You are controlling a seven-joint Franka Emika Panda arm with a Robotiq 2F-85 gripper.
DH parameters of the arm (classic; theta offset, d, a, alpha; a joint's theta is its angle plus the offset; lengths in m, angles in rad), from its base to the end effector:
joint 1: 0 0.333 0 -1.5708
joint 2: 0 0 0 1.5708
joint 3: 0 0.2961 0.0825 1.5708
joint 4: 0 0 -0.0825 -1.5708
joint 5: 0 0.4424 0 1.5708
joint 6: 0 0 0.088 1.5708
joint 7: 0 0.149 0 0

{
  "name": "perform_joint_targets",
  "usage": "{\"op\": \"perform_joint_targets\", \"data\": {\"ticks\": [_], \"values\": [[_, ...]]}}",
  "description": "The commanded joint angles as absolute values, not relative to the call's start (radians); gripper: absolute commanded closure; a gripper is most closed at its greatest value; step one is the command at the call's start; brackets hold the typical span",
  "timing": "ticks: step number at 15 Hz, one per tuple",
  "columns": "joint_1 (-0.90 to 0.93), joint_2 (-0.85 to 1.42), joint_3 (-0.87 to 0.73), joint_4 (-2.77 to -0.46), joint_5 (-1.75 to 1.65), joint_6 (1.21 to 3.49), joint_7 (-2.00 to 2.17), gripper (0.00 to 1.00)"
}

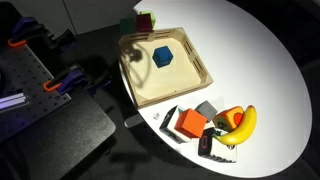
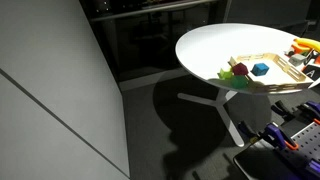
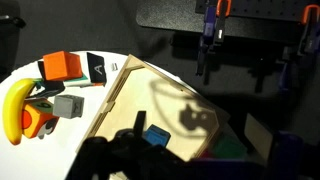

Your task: Remove the blue block from the box

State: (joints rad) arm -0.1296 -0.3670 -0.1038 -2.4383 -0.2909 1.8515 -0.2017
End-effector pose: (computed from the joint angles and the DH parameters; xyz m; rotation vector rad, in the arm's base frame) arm 0.4350 -0.1354 0.3368 2.9328 0.1341 -0.3879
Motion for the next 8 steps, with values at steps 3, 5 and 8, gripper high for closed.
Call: {"op": "perform_joint_targets", "data": {"ticks": [3,5,8], "values": [[-0.120,-0.367,-0.112,-2.436,-0.293,1.849,-0.199,0.00],[-0.123,-0.350,-0.115,-2.426,-0.295,1.868,-0.192,0.00],[-0.127,-0.314,-0.124,-2.410,-0.287,1.913,-0.181,0.00]]}}
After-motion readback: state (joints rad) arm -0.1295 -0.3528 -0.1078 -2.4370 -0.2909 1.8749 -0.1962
